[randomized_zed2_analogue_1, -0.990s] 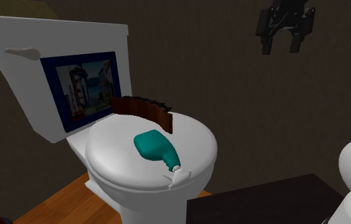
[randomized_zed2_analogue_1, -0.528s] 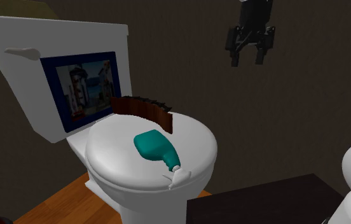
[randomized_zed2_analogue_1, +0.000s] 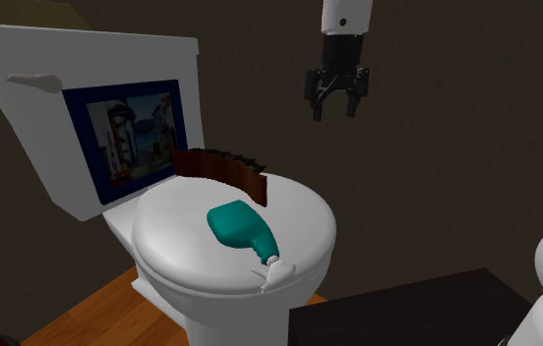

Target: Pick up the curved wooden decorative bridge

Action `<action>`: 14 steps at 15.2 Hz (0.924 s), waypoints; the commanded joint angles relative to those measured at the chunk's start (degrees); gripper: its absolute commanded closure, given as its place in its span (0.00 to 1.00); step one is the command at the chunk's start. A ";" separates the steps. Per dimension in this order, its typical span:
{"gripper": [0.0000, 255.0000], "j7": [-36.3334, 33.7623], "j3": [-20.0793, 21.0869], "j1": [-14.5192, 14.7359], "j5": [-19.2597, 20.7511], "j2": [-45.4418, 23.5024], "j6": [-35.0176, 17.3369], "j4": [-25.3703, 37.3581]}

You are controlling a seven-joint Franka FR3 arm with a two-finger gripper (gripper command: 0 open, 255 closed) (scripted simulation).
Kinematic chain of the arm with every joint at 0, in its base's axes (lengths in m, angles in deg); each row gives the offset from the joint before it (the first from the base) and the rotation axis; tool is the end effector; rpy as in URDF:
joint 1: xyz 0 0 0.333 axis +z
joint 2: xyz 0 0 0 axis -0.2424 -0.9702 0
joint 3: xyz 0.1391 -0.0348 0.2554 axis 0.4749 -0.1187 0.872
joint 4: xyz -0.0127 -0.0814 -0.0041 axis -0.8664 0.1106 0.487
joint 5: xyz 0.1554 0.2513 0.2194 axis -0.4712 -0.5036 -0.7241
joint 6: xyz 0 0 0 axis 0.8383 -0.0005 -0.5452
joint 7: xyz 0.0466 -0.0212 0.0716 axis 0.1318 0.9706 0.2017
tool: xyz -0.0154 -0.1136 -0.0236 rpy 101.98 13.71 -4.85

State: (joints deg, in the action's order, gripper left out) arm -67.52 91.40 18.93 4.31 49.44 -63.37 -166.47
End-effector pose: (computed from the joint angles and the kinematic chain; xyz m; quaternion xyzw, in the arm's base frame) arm 0.4201 0.0983 0.4793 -0.9931 -0.1169 0.0000 0.0029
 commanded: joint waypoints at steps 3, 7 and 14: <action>0.00 -0.55 1.96 1.26 -0.01 -7.28 -5.59 3.05; 0.00 -1.34 3.82 2.51 0.70 -14.42 -9.77 7.20; 0.00 -3.23 6.43 5.15 3.67 -27.32 -14.99 16.81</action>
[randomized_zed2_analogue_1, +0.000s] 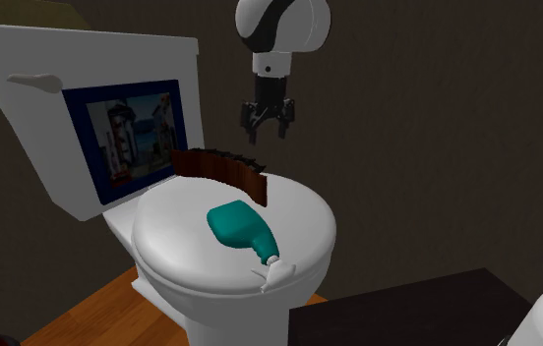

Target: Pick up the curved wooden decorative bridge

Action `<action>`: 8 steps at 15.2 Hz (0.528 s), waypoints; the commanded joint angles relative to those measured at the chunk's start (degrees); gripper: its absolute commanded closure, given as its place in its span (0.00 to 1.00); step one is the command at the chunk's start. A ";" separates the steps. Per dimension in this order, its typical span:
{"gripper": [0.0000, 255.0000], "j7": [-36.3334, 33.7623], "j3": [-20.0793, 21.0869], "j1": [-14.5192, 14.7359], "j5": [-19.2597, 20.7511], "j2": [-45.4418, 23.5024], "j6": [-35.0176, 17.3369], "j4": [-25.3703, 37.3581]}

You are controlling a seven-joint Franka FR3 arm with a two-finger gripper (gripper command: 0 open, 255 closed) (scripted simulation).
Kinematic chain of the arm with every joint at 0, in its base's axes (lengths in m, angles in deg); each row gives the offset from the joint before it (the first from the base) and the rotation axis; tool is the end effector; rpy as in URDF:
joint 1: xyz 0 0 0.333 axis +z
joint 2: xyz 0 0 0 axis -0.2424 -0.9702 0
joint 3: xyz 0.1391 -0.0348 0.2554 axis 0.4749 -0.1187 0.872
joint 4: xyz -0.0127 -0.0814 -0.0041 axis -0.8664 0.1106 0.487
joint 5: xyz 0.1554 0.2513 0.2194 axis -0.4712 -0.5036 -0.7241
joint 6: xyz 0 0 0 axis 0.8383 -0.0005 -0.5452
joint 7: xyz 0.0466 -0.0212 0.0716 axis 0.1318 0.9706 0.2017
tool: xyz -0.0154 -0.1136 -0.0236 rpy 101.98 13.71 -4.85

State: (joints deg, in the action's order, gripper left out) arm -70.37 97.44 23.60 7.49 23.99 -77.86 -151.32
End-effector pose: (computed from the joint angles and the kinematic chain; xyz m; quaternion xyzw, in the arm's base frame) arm 0.5157 0.2154 0.4046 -0.9796 -0.1966 -0.0365 0.0170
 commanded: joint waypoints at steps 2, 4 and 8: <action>0.00 -0.97 0.92 1.44 1.65 -5.63 -1.45 4.98; 0.00 -1.52 1.31 2.53 2.87 -9.45 -2.17 8.56; 0.00 -2.41 1.81 5.03 5.37 -17.22 -2.82 16.62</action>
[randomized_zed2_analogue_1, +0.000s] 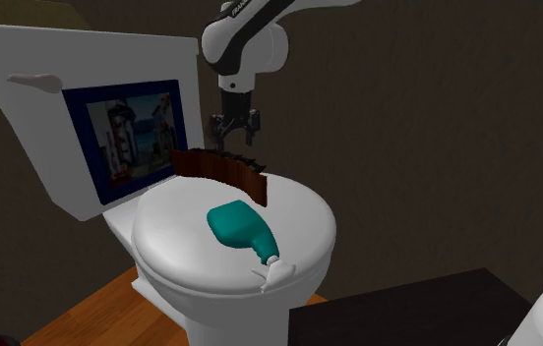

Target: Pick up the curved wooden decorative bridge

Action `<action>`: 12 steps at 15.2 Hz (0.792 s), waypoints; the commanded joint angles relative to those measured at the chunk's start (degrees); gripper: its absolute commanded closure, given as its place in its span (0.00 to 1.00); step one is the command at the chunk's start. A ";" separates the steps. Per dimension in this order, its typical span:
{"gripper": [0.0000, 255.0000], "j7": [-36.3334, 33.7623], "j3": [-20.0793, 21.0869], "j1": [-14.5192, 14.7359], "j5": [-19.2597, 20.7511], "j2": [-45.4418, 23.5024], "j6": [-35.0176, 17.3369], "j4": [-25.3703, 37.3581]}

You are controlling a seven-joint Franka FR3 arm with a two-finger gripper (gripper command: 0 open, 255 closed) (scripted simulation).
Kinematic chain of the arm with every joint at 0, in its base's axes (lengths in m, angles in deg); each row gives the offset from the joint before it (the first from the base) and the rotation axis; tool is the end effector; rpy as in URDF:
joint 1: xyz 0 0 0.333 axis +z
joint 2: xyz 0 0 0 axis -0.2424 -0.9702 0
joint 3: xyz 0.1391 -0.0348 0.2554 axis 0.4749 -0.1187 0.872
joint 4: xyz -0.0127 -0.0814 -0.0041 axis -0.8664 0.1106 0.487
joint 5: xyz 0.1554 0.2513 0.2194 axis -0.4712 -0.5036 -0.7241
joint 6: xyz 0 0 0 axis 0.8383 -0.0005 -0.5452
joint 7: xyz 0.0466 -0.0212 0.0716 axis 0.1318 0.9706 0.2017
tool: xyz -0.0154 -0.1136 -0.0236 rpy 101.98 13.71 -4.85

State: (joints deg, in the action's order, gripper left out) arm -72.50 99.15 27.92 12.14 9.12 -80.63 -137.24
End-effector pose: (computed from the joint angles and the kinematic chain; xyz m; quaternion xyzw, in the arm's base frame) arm 0.5595 0.2902 0.3709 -0.9683 -0.2418 -0.0571 0.0252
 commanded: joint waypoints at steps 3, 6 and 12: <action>0.00 -0.60 0.10 2.18 1.97 -6.58 -0.62 6.67; 0.00 -0.77 -0.10 2.29 2.29 -7.53 -2.49 5.73; 0.00 -1.00 -0.34 2.43 2.70 -8.77 -4.66 4.77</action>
